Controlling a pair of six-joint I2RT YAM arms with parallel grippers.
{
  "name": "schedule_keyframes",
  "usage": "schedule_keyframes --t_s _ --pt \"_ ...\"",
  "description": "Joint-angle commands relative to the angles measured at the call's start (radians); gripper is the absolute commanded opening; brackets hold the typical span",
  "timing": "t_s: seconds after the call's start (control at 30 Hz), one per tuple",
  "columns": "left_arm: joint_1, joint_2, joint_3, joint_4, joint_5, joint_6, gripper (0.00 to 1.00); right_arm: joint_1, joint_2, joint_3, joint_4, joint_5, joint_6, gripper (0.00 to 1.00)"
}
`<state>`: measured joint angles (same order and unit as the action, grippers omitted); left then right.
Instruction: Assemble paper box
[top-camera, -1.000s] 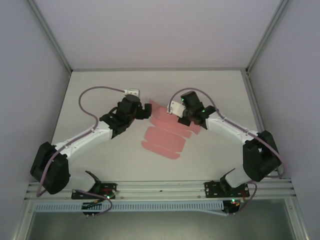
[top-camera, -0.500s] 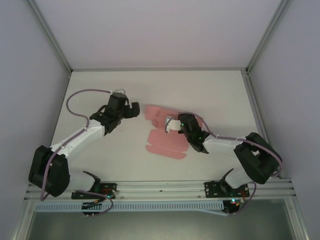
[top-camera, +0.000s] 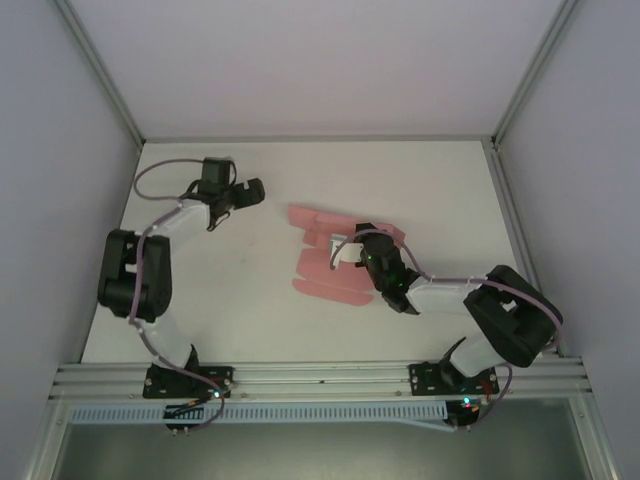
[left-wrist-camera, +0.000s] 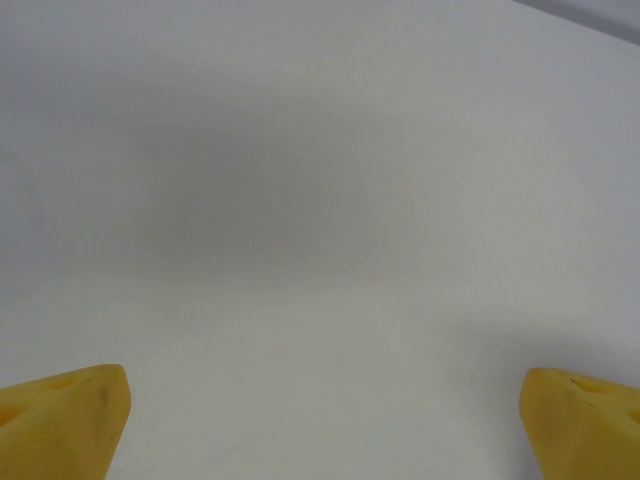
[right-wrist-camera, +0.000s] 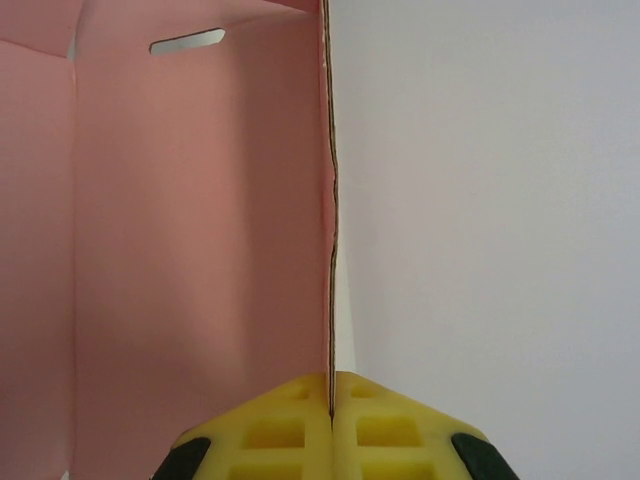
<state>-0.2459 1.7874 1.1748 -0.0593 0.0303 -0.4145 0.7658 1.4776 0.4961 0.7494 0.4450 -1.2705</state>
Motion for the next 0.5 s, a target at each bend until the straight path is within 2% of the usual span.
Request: schedule_keyframes --t_s 0.0,0.2,0.33,0.47 --pt "-0.017 0.07 0.069 0.075 0.172 0.08 1.0 0.007 -0.004 0.022 -0.015 -0.015 0.055 0.0" --pt "-0.089 0.133 0.107 0.035 0.281 0.211 0.98 0.006 0.003 0.026 -0.032 -0.006 0.069 0.0" --pt "-0.13 0.104 0.062 0.034 0.331 0.281 0.91 0.003 -0.009 0.031 -0.029 -0.008 0.089 0.0" --pt "-0.131 0.041 -0.009 0.034 0.354 0.287 0.77 0.001 -0.02 0.036 -0.051 -0.005 0.095 0.0"
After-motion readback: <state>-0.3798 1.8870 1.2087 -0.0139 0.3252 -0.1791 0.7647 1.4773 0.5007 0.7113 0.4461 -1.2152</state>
